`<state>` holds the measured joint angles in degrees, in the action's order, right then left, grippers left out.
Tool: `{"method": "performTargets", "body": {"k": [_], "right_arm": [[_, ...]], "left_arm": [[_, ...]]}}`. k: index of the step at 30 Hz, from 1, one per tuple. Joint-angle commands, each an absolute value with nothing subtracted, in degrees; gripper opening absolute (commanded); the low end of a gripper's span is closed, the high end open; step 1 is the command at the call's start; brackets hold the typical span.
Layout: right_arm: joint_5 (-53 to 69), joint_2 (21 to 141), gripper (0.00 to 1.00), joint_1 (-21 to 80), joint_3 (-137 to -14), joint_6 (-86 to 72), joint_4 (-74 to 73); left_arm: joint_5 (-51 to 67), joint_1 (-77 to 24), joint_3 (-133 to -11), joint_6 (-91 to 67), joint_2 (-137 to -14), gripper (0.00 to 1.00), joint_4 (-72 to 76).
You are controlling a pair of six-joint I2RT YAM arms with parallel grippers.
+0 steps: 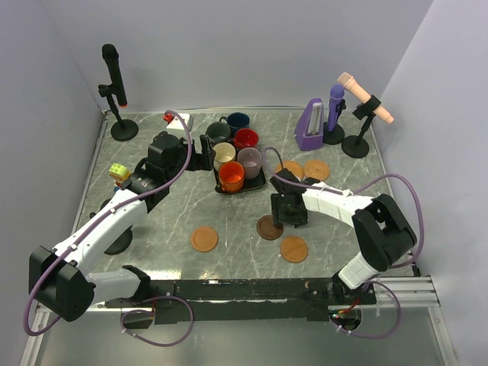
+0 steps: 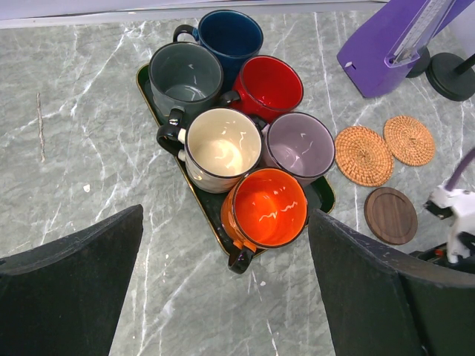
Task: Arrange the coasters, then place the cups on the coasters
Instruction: Move the coaster to the center of the board.
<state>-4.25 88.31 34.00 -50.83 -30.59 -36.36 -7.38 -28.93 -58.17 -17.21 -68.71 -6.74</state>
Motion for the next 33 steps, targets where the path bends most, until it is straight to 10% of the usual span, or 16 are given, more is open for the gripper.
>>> {"method": "performTargets", "body": {"k": [1,20,26,33], "right_arm": [[-7.03,90.61,0.71,33.23,-52.91,-29.97,-36.47],[-6.68,77.44,0.71,15.12,-46.75,-23.03,-41.31],[-3.17,72.52,0.99,18.71,-46.93,-22.85,-39.99],[-5.44,78.56,0.99,26.53,-50.53,-27.59,-40.43]], "left_arm": [[-7.65,-29.09,-58.89,-16.87,-67.94,0.96,-5.45],[-7.38,-29.09,-58.89,-16.96,-67.94,0.97,-5.45],[-7.21,-29.00,-58.89,-17.05,-67.68,0.96,-5.36],[-7.56,-29.09,-58.80,-17.05,-67.85,0.97,-5.36]]}}
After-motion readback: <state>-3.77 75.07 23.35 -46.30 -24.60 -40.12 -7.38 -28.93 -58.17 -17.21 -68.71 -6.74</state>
